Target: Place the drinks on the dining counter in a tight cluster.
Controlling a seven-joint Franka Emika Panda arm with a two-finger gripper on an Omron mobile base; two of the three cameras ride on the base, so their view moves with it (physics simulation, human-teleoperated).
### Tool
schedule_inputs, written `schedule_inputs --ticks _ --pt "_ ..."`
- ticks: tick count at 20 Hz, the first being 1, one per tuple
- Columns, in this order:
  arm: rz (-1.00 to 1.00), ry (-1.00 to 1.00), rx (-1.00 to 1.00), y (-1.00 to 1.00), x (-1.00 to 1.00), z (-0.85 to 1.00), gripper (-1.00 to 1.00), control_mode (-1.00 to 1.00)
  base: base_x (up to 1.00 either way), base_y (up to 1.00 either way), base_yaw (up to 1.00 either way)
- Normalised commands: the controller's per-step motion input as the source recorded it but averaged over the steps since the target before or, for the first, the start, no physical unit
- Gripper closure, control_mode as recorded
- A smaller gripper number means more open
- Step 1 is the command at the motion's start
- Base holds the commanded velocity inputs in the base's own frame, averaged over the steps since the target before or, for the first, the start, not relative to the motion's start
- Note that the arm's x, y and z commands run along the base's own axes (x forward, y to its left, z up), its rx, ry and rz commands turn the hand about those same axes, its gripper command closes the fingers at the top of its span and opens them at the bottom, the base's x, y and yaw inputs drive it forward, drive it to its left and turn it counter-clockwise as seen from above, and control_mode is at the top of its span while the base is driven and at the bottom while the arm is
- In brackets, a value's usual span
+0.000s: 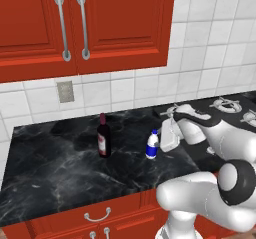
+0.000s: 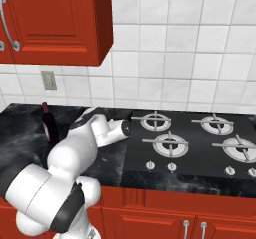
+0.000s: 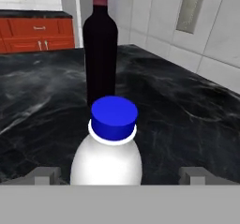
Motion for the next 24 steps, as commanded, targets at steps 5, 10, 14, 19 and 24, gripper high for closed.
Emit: schedule_inputs --ticks 5,10,14,19,24 --pt "0.0 0.02 0.04 0.14 0.04 -0.07 -1.0 -1.0 0.0 0.0 0.0" --pt "0.0 0.0 0.03 0.17 0.01 -0.08 -1.0 -1.0 0.0 0.0 0.0" --pt "0.0 0.01 0.01 0.1 0.03 -0.11 -1.0 -1.0 0.0 0.0 0.0" --pt "0.0 0.0 0.01 0.08 -0.01 -0.06 1.0 -1.0 0.0 0.0 0.0" --pt "0.0 0.0 0.04 0.0 -0.11 0.11 1.0 -1.0 0.0 0.0 0.0"
